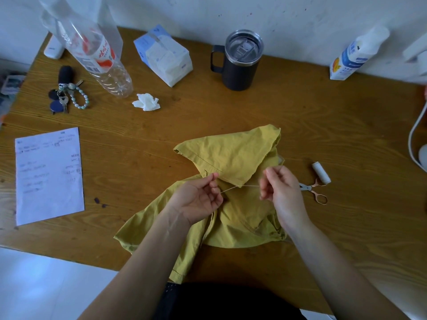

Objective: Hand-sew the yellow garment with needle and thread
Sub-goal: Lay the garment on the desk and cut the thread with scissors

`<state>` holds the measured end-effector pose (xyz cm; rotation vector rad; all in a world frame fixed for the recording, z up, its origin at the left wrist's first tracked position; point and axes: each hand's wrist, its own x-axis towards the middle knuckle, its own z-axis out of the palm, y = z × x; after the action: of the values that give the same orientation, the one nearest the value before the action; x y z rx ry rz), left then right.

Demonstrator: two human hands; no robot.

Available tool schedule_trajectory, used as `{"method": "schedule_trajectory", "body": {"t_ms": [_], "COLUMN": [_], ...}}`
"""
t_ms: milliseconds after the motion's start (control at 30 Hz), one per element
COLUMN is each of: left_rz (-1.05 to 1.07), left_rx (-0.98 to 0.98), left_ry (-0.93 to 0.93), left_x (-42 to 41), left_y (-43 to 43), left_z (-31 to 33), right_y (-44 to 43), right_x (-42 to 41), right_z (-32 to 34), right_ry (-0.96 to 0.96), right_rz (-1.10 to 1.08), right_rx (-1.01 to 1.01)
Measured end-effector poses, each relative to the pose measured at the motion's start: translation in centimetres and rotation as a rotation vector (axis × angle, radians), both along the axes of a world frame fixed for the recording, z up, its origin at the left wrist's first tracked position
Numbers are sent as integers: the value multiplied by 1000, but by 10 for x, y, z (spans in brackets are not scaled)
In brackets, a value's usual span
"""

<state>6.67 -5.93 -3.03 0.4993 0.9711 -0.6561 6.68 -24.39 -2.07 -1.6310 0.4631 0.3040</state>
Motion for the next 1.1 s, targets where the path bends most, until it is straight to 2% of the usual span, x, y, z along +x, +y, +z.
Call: {"method": "schedule_trajectory", "body": {"t_ms": [400, 667, 933, 1000, 1100], "left_rz": [-98, -149, -295, -328, -374], "left_rx": [306, 505, 719, 689, 420], "left_ry": [-151, -120, -112, -116, -155], "left_x": [-7, -8, -14, -20, -25], "left_y": [-2, -5, -7, -10, -25], "left_z": [-6, -8, 12, 19, 28], "right_y": [-7, -9, -9, -9, -9], "right_x": [0, -1, -3, -3, -4], "right_z": [-8, -12, -11, -12, -12], "right_ry": [-11, -6, 3, 7, 16], "right_rz": [-58, -87, -71, -70, -68], "right_rx": [-35, -44, -20, -20, -27]}}
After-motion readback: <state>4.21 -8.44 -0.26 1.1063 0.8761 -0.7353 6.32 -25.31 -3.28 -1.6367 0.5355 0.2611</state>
